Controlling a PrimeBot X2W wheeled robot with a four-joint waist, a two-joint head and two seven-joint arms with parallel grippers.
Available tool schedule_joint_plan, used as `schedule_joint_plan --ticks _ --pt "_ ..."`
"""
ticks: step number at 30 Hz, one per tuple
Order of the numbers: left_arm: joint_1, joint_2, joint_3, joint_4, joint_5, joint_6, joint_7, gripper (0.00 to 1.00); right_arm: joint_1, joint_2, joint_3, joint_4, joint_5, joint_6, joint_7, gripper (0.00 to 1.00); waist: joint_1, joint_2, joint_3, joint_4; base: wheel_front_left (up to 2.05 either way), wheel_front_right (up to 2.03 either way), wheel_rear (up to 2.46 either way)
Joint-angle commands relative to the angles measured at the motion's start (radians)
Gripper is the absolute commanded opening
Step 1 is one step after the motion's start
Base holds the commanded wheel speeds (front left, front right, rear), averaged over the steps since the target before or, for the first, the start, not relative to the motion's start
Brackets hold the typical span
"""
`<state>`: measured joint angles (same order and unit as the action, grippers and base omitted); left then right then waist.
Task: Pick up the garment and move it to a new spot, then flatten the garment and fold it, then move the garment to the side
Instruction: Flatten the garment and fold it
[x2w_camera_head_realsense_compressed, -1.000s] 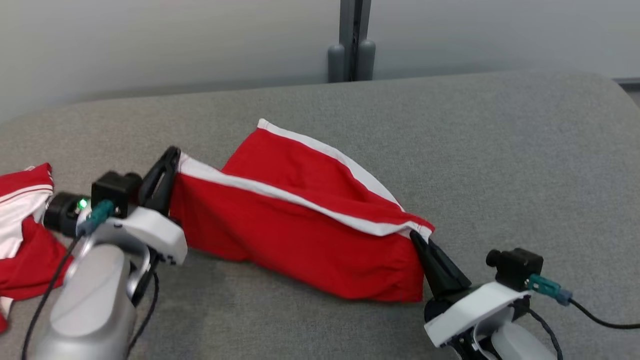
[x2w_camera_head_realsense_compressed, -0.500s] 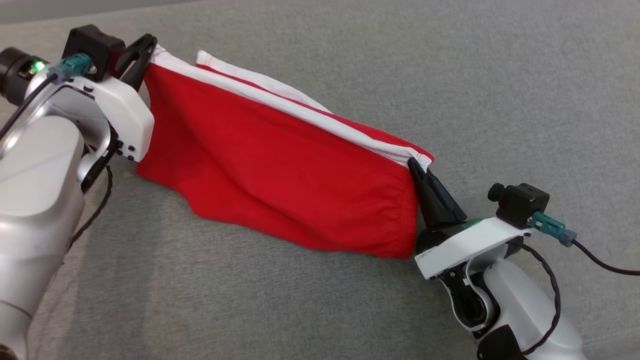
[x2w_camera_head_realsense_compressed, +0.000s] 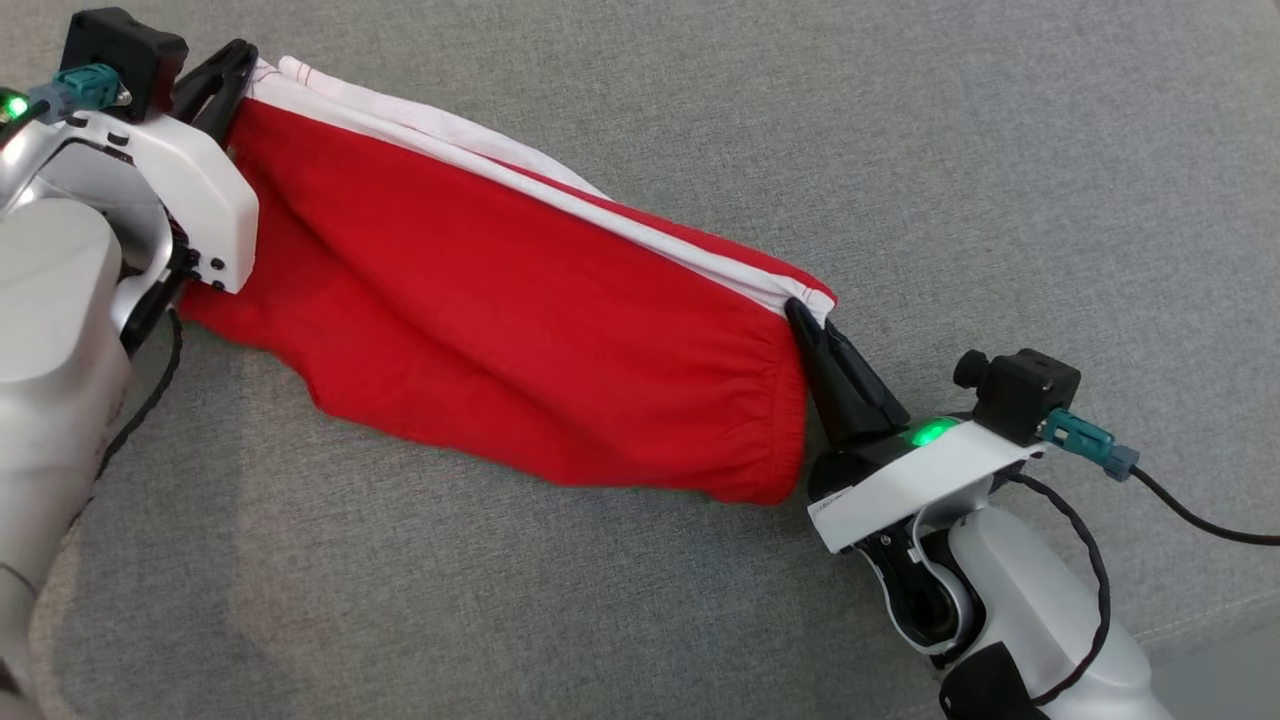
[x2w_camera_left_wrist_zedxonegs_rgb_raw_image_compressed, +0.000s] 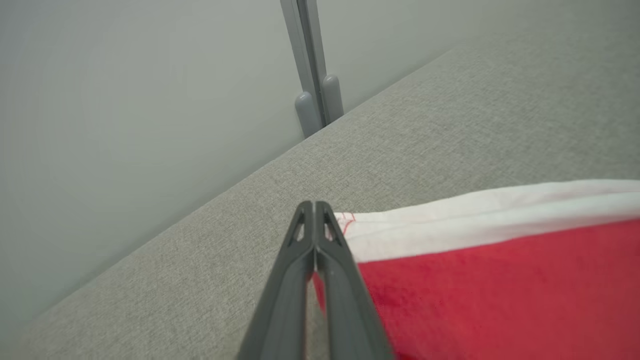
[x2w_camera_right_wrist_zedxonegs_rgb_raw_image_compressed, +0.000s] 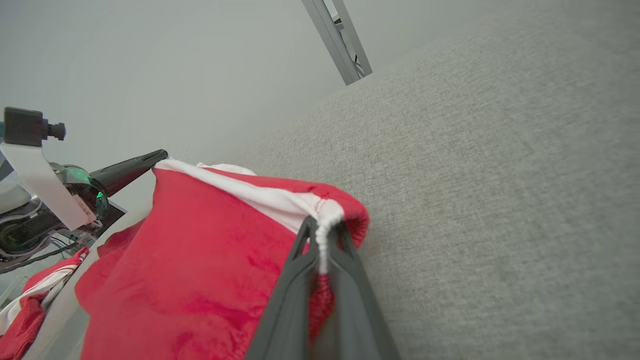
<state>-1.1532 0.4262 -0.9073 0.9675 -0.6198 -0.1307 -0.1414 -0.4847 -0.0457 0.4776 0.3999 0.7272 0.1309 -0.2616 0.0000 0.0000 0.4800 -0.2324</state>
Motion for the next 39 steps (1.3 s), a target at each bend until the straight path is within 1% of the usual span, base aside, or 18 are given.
schedule_joint_plan --ticks 1,2,7,9,10,12,14,16,19,23,25,30,31,32,33,34,36,39 --pt "-0.005 -0.01 0.004 0.021 -0.011 0.001 -0.02 0.44 0.003 -0.009 -0.006 0.002 -0.021 0.0 -0.005 0.87 0.0 0.0 -0.002 0.004 0.0 0.0 0.0" --pt "0.002 -0.021 0.008 0.041 -0.016 0.003 -0.037 1.0 0.008 -0.009 -0.012 0.001 -0.026 0.0 -0.005 1.0 0.0 0.0 -0.005 0.007 0.0 0.0 0.0" --pt "0.034 -0.085 0.037 0.108 -0.04 0.033 -0.105 1.0 0.034 -0.009 -0.072 -0.011 -0.099 0.0 -0.005 1.0 0.0 0.0 -0.031 0.033 0.0 0.0 0.0" --pt "0.06 -0.11 0.057 0.127 -0.052 0.056 -0.117 1.0 0.053 -0.009 -0.114 -0.019 -0.127 0.0 -0.005 1.0 0.0 0.0 -0.047 0.046 0.0 0.0 0.0" --pt "0.078 -0.124 0.062 0.136 -0.056 0.062 -0.119 1.0 0.062 -0.009 -0.132 -0.022 -0.163 0.0 -0.005 1.0 0.0 0.0 -0.057 0.052 0.0 0.0 0.0" --pt "0.107 -0.147 0.077 0.156 -0.072 0.075 -0.123 1.0 0.093 -0.009 -0.176 -0.031 -0.192 0.0 -0.005 1.0 0.0 0.0 -0.076 0.064 0.0 0.0 0.0" --pt "0.141 -0.172 0.089 0.176 -0.09 0.081 -0.124 1.0 0.117 -0.008 -0.212 -0.036 -0.223 0.0 -0.005 1.0 0.0 0.0 -0.095 0.074 0.0 0.0 0.0" --pt "0.17 -0.194 0.095 0.198 -0.099 0.075 -0.124 1.0 0.142 -0.008 -0.244 -0.034 -0.235 0.0 -0.005 1.0 0.0 0.0 -0.113 0.083 0.0 0.0 0.0" --pt "0.202 -0.219 0.103 0.233 -0.122 0.062 -0.113 1.0 0.17 -0.008 -0.266 -0.032 -0.248 0.0 -0.005 1.0 0.0 0.0 -0.13 0.088 0.0 0.0 0.0" --pt "0.21 -0.234 0.09 0.27 -0.127 0.048 -0.057 1.0 0.186 -0.008 -0.275 -0.027 -0.254 0.0 -0.005 1.0 0.0 0.0 -0.138 0.085 0.0 0.0 0.0" --pt "0.21 -0.234 0.088 0.282 -0.131 0.053 -0.031 1.0 0.186 -0.008 -0.273 -0.027 -0.251 0.0 -0.005 1.0 0.0 0.0 -0.137 0.079 0.0 0.0 0.0" --pt "0.21 -0.23 0.076 0.305 -0.127 0.084 0.036 1.0 0.184 -0.008 -0.269 -0.027 -0.246 0.0 -0.005 1.0 0.0 0.0 -0.136 0.068 0.0 0.0 0.0" --pt "0.214 -0.231 0.078 0.309 -0.132 0.088 0.046 0.65 0.183 -0.008 -0.267 -0.027 -0.245 0.0 -0.005 1.0 0.0 0.0 -0.136 0.066 0.0 0.0 0.0" --pt "0.22 -0.23 0.079 0.312 -0.135 0.096 0.056 0.13 0.183 -0.008 -0.266 -0.026 -0.243 0.0 -0.005 1.0 0.0 0.0 -0.138 0.064 0.0 0.0 0.0" --pt "0.23 -0.228 0.074 0.315 -0.132 0.098 0.067 0.0 0.185 -0.008 -0.267 -0.025 -0.241 0.0 -0.005 1.0 0.0 0.0 -0.142 0.063 0.0 0.0 0.0" --pt "0.24 -0.228 0.079 0.318 -0.14 0.097 0.068 0.0 0.187 -0.008 -0.268 -0.023 -0.24 0.0 -0.005 1.0 0.0 0.0 -0.146 0.062 0.0 0.0 0.0" --pt "0.253 -0.225 0.077 0.319 -0.137 0.11 0.052 0.0 0.193 -0.008 -0.271 -0.018 -0.238 0.0 -0.005 1.0 0.0 0.0 -0.16 0.065 0.0 0.0 0.0" --pt "0.277 -0.231 0.096 0.319 -0.157 0.124 0.008 0.0 0.208 -0.008 -0.277 -0.011 -0.237 0.0 -0.005 1.0 0.0 0.0 -0.195 0.074 0.0 0.0 0.0"
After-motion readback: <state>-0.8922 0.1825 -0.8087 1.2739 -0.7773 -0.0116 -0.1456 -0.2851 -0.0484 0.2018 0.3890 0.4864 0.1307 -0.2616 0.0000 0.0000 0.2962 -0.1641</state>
